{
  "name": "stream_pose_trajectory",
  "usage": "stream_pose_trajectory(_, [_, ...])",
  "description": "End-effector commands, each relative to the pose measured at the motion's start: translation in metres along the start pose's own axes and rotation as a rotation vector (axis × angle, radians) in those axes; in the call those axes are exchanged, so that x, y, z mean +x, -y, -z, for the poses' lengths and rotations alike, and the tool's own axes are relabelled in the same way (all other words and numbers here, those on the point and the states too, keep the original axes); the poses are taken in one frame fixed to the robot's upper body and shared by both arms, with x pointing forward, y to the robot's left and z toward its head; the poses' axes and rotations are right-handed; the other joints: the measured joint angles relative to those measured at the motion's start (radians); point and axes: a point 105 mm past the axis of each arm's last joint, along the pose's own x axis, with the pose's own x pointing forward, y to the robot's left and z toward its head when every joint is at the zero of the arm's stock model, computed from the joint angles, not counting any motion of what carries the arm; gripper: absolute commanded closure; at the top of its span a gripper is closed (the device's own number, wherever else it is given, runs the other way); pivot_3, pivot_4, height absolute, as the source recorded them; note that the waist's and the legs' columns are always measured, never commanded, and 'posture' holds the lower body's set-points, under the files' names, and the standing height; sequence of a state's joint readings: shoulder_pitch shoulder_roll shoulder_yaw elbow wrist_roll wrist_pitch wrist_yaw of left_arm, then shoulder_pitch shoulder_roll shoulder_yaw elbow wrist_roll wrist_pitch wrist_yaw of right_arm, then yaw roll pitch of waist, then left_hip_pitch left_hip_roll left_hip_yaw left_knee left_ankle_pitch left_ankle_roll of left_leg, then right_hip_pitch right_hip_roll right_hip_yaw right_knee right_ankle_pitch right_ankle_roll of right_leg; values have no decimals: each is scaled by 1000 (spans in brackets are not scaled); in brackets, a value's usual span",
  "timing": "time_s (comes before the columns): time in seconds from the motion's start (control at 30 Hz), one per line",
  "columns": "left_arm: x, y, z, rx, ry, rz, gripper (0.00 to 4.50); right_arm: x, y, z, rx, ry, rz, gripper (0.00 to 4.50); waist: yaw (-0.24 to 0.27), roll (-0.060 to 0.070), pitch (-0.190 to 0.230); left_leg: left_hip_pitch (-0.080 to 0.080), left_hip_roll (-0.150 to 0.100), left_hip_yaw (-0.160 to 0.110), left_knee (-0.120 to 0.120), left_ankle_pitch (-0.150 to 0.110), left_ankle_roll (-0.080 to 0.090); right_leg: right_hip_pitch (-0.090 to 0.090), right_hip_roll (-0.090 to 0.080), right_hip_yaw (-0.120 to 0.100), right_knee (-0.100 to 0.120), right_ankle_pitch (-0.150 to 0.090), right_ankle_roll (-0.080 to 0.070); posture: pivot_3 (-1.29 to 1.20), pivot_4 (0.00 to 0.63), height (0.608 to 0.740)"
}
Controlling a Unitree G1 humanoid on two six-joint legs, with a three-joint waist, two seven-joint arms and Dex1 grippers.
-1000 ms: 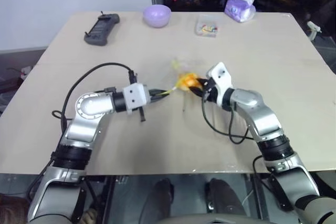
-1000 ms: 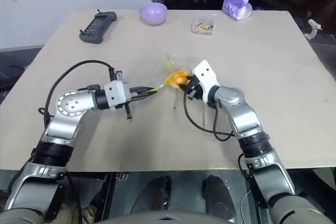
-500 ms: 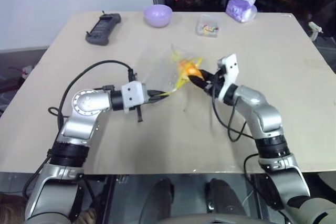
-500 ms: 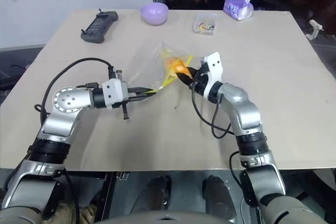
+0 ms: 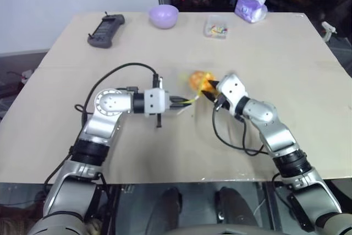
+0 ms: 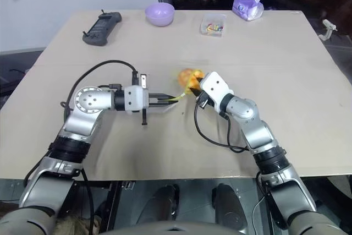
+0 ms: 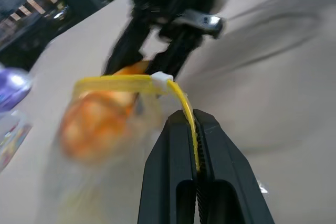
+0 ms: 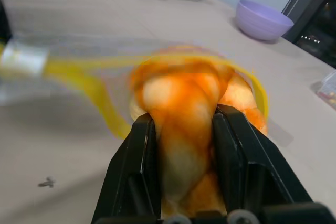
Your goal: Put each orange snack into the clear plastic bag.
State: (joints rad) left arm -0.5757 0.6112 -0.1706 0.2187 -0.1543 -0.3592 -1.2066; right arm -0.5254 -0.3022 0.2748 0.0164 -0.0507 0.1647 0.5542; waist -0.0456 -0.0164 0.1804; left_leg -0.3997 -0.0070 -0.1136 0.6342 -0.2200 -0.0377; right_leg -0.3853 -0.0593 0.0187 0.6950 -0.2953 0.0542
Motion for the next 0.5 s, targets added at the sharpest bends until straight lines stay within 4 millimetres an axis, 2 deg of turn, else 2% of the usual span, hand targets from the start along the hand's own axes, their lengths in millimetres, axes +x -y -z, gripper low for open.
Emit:
stream_pose_trajectory(0.03, [-9,-5,1,105,-20,-28,4500,-6,-6,-2,-30,-5,-80,3045,2,0,0,0,0,0,0,0,0,0,0,0,0,0,0,0,150,718])
stream_pose_trajectory(0.1, [-15,-10,6,140,-44,-51,4500,-11,-13,8,-85,-48,-140,3045,4,0,0,0,0,0,0,0,0,0,0,0,0,0,0,0,150,718])
stream_pose_trajectory(0.17, [-21,-9,12,181,-78,-56,4500,-11,-10,9,-58,-44,-133,3045,4,0,0,0,0,0,0,0,0,0,0,0,-1,0,0,0,150,718])
stream_pose_trajectory(0.27, [-26,-5,19,200,-105,-56,4500,-7,-2,4,18,-19,-83,3045,-1,0,0,0,0,0,0,0,0,0,0,0,0,0,0,0,150,718])
stream_pose_trajectory(0.37, [-35,3,28,174,-151,-65,4500,0,5,0,171,13,-18,3045,-1,0,0,0,1,0,0,0,0,0,1,0,0,0,0,0,150,718])
stream_pose_trajectory(0.43, [-41,5,36,153,-191,-94,4500,8,4,3,234,8,9,3045,1,0,0,0,1,0,0,0,0,0,1,0,0,0,0,0,150,718])
stream_pose_trajectory(0.5, [-43,6,39,128,-206,-105,4500,14,-4,7,217,-16,7,3045,2,0,0,0,1,0,0,0,0,0,1,0,0,0,0,0,150,718])
